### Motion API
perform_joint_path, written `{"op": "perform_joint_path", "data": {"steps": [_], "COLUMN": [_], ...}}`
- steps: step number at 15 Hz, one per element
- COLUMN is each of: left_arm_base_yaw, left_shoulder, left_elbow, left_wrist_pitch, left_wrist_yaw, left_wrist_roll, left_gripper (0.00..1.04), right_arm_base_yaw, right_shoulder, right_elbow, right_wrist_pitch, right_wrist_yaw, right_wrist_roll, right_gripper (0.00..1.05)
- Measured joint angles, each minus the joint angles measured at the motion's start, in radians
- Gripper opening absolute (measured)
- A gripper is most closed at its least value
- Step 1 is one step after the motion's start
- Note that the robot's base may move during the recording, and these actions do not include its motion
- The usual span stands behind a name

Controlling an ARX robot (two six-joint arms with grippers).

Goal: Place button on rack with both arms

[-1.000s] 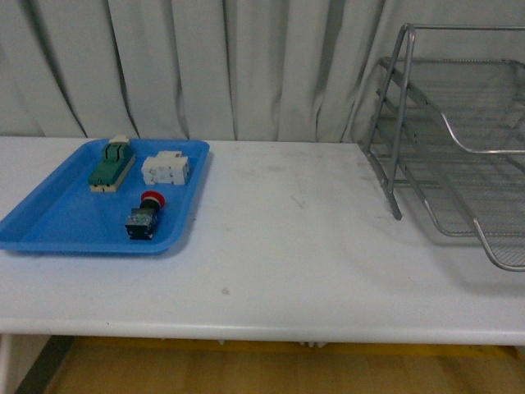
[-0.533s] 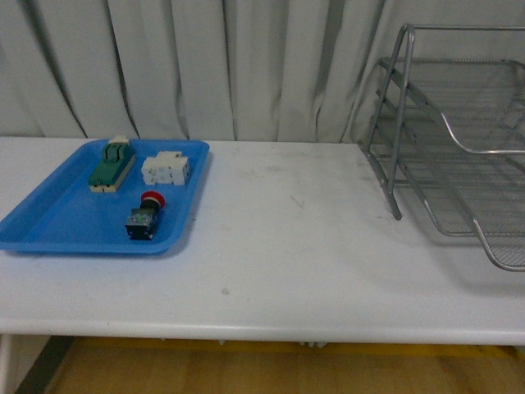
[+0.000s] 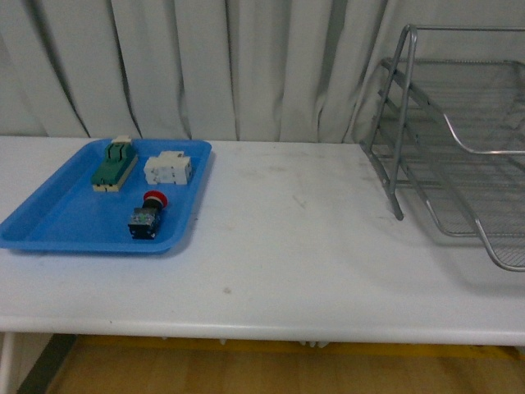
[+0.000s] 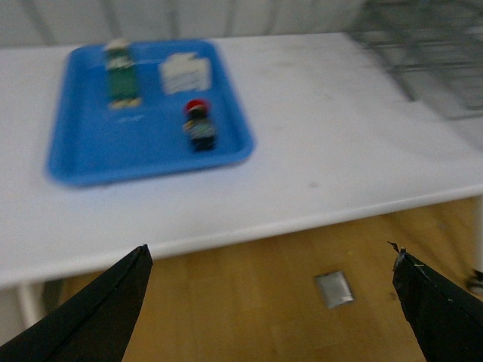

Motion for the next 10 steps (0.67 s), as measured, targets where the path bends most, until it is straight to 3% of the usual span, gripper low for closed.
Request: {"op": "perform_joint_path", "data": {"steps": [1,4,7,10], "left_arm_base_yaw": [-0.065,-0.138,-0.222,-0.201], "left_shoulder": [0.163,0.72,1.193,1.472], "left_elbow": [0.068,0.319,0.67,0.951], "left_wrist_pitch": [0.124,0.398,0.328,0.229], "left_wrist_yaw": [0.04,-0.026,-0.113,-0.201], "left_wrist_roll": [0.006,-0.047,-0.088,-0.159], "left_gripper": [0.98,0.98,0.98,0.98], "right_arm_base_yaw": [0.0,0.0,0.0,0.0], "right_shoulder": [0.0,0.0,0.0,0.0], "right_elbow": [0.0,0.0,0.0,0.0], "right_wrist_pitch": [0.0,0.0,0.0,0.0], "right_wrist_yaw": [0.0,0.0,0.0,0.0], "right_wrist_roll": [-0.001,-0.002,-0.002,-0.002], "right_gripper": [1.0,0.98,0.98,0.98]}}
